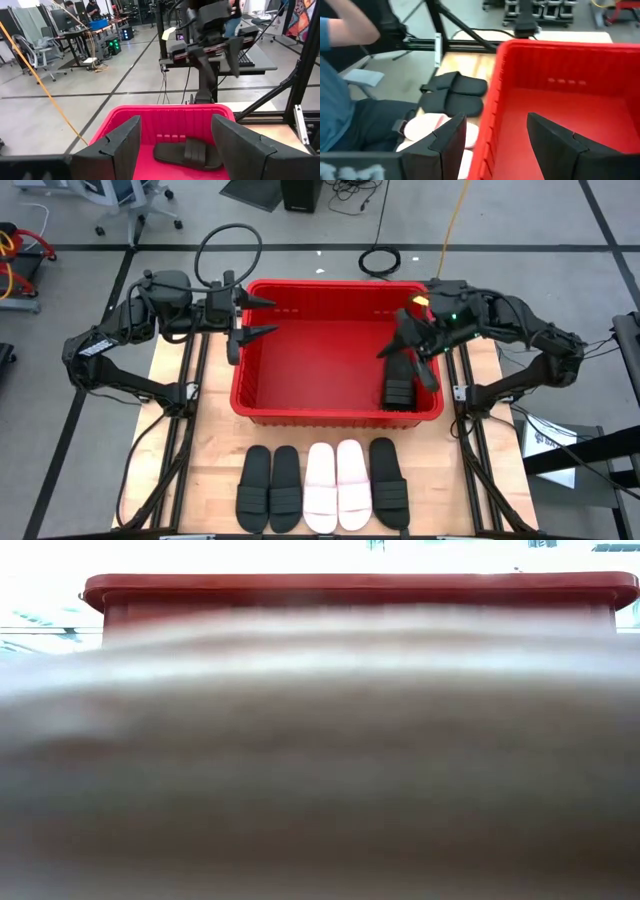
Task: Pick and place slides into bin
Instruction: Put the black slide into the red bin
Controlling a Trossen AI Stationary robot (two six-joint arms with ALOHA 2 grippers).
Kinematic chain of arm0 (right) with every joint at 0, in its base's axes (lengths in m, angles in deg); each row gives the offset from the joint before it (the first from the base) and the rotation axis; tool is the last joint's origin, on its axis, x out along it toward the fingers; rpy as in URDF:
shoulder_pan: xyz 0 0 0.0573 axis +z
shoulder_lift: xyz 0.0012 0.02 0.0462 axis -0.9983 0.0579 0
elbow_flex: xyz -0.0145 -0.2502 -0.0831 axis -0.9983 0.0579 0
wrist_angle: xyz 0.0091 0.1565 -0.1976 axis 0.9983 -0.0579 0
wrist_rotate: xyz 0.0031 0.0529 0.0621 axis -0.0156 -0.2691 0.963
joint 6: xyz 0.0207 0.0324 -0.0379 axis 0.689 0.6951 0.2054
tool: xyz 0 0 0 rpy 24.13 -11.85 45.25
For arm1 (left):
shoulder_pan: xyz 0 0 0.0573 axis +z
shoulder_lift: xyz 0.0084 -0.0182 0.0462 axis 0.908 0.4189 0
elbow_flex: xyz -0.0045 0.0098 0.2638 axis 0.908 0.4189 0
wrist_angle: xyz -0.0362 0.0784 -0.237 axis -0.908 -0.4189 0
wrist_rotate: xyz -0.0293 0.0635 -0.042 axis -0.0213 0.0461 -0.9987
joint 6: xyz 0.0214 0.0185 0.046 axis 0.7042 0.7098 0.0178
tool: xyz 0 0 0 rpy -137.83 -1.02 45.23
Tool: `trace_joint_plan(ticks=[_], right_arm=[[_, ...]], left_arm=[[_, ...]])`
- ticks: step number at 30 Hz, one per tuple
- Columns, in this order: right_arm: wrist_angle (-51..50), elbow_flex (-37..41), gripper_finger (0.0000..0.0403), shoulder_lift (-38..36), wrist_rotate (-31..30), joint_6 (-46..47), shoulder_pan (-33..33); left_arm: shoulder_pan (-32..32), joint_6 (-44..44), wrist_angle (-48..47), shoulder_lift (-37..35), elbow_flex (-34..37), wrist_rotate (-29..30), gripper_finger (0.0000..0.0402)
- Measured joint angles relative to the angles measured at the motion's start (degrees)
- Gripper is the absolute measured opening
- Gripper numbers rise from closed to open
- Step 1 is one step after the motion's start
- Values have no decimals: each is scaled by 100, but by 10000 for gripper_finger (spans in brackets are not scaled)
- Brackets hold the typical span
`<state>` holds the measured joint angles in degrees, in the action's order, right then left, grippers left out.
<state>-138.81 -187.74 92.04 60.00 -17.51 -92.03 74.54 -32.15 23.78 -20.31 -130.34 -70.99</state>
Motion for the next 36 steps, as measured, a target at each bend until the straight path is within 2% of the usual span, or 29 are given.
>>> trace_joint_plan(ticks=[8,16,23,28,32,36], right_arm=[[96,228,200,79,0,202,732],[86,1079,201,82,7,947,1504],[165,1917,195,82,-152,1500,2259],[698,2735,198,82,-107,2084,2547],[1199,3398,197,77,156,2538,2646],[1830,3954,193,29,287,2729,2777]], left_arm=[[-592,-30,-141,0,0,-3,241],[-1428,-313,-544,-2,-2,-4,241],[-1906,-642,-876,-1,-2,2,241],[-2093,-748,-838,-2,-2,89,241],[-2159,-769,-841,7,-2,424,241],[-2161,-785,-867,75,-3,497,241]])
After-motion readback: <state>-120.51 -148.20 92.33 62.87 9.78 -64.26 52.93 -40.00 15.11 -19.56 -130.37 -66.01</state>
